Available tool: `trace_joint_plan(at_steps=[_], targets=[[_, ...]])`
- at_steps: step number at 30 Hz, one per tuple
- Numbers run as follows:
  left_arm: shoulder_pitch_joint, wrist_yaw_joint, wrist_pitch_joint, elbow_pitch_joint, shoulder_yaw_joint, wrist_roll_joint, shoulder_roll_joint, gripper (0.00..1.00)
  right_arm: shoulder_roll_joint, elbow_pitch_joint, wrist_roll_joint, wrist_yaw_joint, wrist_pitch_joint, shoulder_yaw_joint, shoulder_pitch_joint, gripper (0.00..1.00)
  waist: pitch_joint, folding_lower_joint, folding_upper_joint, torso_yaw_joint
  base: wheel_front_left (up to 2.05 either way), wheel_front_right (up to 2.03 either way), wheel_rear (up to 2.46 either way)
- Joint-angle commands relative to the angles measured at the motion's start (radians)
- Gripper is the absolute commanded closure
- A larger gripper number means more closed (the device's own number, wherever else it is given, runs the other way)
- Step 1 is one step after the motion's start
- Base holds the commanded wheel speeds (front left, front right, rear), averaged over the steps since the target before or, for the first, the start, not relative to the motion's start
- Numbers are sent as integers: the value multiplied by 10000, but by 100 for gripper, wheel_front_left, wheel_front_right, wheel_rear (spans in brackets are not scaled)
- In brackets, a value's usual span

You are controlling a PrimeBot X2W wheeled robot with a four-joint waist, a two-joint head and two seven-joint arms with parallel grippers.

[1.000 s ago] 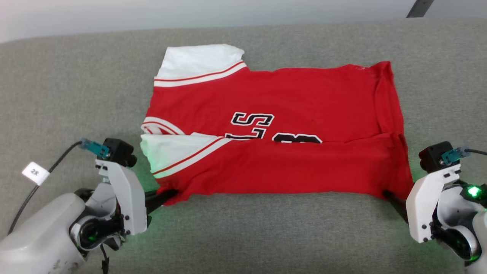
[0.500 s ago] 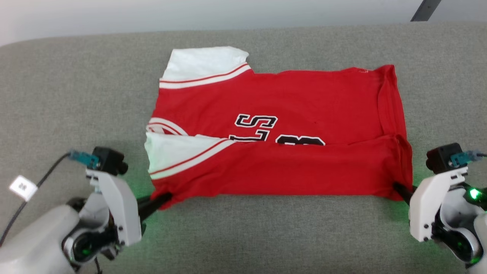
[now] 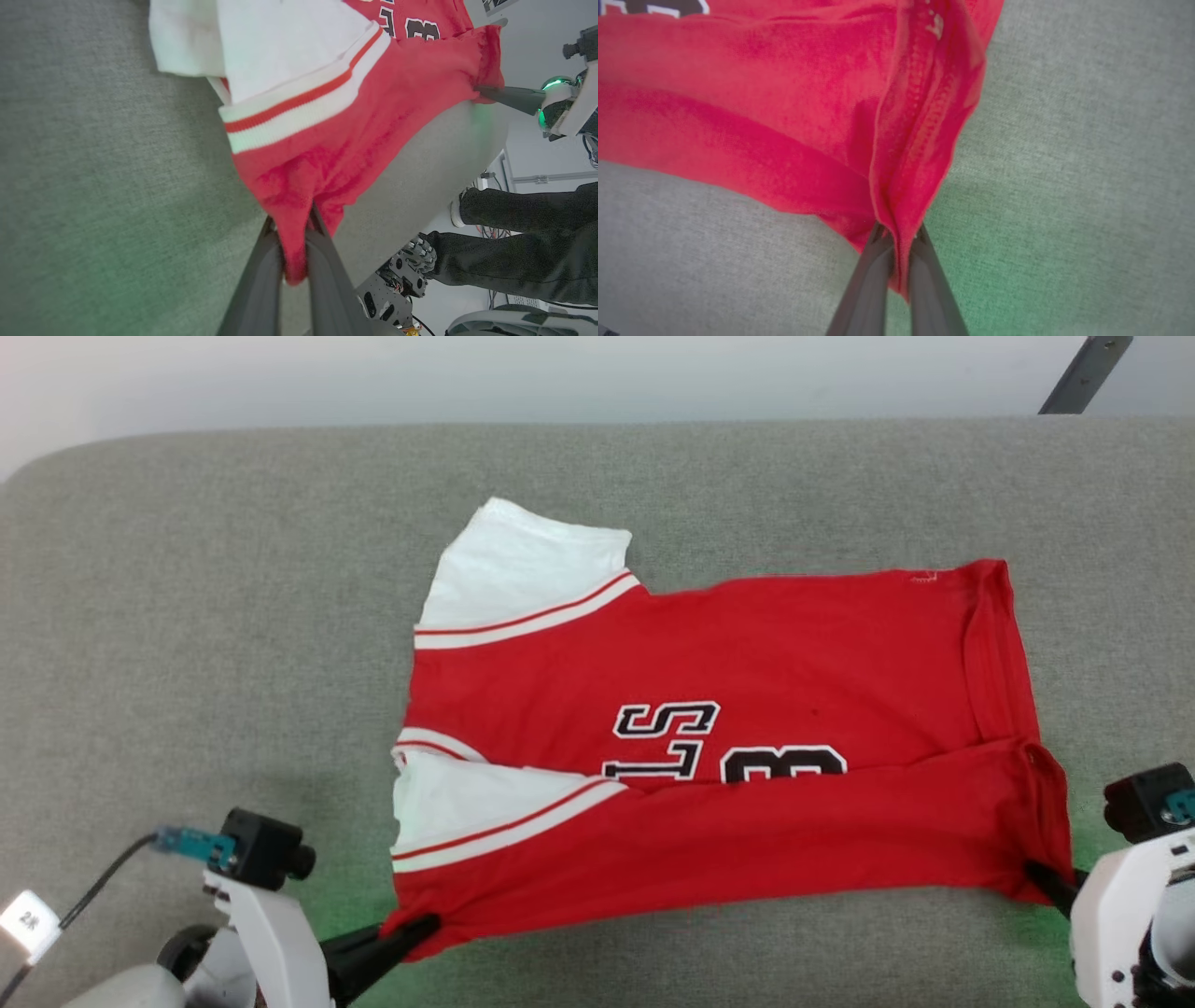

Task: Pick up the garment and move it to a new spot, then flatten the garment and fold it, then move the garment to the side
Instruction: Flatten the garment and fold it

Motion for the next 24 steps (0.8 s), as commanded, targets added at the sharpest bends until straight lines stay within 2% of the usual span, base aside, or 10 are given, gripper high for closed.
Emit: trace_joint_plan(at_steps=[1, 2, 4, 5, 6, 7, 13, 17, 21, 24], targets=[[106, 41, -60, -57, 3, 35, 62, 100, -50, -7, 36, -18, 27, -79, 130, 100, -14, 0, 0, 15, 0, 0, 0], [176, 97, -172, -186, 39, 27, 70, 100, -53, -80, -10, -19, 32, -197, 197, 100, -22, 0, 0, 25, 0, 0, 0], [298, 214, -354, -308, 104, -23, 83, 88, 7, -246, -139, -19, -81, -357, 261, 100, -47, 0, 0, 16, 0, 0, 0], [334, 256, -406, -338, 100, -4, 91, 76, 27, -329, -240, -19, -178, -431, 304, 75, -62, 0, 0, 13, 0, 0, 0], [329, 292, -526, -329, 136, 87, 110, 35, 54, -401, -339, -19, -328, -520, 324, 28, -68, 0, 0, 6, 0, 0, 0], [340, 372, -649, -275, 199, 93, 99, 0, 120, -458, -426, -19, -487, -629, 343, 0, -79, 0, 0, 1, 0, 0, 0], [402, 767, -1585, 240, 714, 53, 142, 0, 911, -960, -970, -18, -1285, -1704, 489, 0, -218, 0, 0, -96, 0, 0, 0], [86, 1144, -2577, 868, 1204, 437, 21, 0, 1527, -1572, -1568, -18, -2436, -2031, 426, 0, -293, 0, 0, -263, 0, 0, 0], [-664, 1392, -3517, 1846, 1443, 1402, -310, 0, 2322, -1965, -2041, -18, -3810, -2043, 127, 0, -242, 0, 0, -552, 0, 0, 0], [-1442, 1274, -3920, 2709, 1663, 1842, -796, 0, 2931, -2054, -2230, -18, -4689, -1894, -40, 0, -129, 0, 0, -864, 0, 0, 0]])
